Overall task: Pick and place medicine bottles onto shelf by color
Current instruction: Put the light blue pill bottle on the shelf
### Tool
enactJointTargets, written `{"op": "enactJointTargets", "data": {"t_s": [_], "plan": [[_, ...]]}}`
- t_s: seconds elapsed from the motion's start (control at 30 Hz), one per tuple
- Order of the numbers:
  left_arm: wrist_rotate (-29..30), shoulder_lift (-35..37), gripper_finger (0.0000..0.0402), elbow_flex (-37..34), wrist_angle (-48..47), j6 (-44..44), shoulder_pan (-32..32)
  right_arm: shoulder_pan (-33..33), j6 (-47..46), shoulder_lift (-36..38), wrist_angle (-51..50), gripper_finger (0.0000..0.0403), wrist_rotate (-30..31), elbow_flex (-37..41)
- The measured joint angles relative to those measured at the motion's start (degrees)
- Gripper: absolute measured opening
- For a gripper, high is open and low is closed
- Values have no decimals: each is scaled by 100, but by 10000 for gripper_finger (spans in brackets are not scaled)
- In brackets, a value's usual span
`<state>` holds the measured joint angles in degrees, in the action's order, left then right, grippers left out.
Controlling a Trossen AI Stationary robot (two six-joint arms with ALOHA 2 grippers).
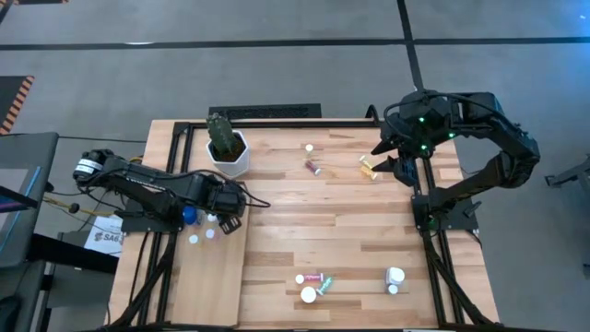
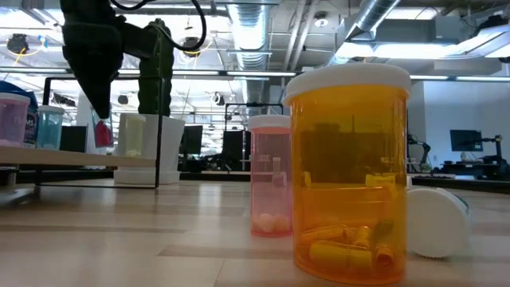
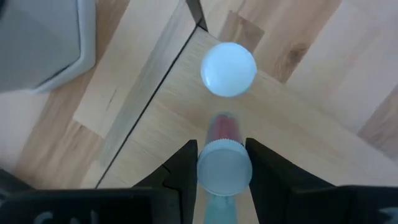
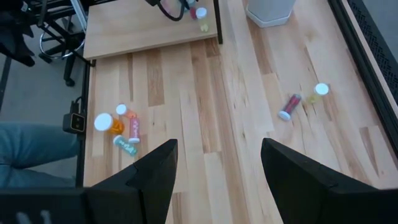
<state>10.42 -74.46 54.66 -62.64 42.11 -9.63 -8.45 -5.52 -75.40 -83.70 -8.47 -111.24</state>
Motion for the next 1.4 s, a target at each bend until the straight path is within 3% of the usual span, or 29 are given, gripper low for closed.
{"op": "enactJointTargets", "data": {"t_s": [0.17, 0.47, 0.67, 1.0, 1.4], "plan": [[-18, 0, 98, 3, -43, 554, 2, 0, 2, 0, 0, 254, 0, 0], [58, -4, 98, 0, -65, 469, 2, -123, 15, 0, 2, 254, 0, -2], [-85, -15, 98, 398, -314, 657, -4, -357, 15, 0, 2, 254, 0, -2], [-217, -66, 98, 600, -718, 2194, -2, -630, 104, 0, -3, 254, 0, -2], [-262, -276, 98, 443, -597, 2524, -2, -678, 167, -1, -4, 254, -2, -6]]}}
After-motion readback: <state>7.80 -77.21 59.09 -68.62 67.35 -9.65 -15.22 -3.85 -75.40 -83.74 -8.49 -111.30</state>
